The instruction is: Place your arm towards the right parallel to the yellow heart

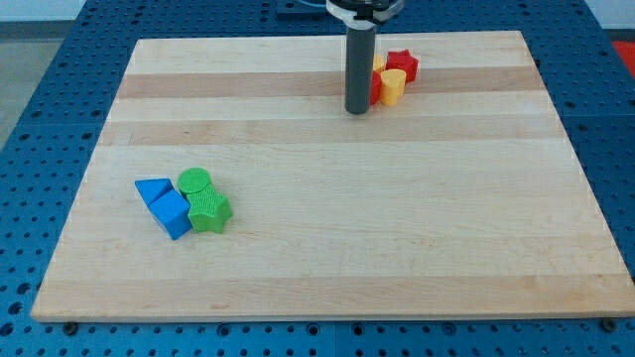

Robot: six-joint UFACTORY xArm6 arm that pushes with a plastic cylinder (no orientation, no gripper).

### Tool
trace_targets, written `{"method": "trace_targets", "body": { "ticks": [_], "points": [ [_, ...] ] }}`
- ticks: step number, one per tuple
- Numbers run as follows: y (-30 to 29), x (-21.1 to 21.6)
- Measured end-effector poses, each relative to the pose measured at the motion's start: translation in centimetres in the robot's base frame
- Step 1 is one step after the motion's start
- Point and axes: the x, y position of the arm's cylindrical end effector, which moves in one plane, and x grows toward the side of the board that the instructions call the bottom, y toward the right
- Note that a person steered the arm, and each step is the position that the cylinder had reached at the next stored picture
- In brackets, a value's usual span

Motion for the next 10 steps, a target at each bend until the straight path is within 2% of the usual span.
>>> {"method": "trace_targets", "body": {
  "ticks": [1, 2, 4, 6, 7, 9, 10],
  "points": [
    [0.0, 0.0],
    [1.2, 1.8],
    [10.4, 6.8],
    [10.8, 7.4],
    [6.4, 6.6],
    [-6.7, 6.2],
    [-10.2, 1.9]
  ]
}}
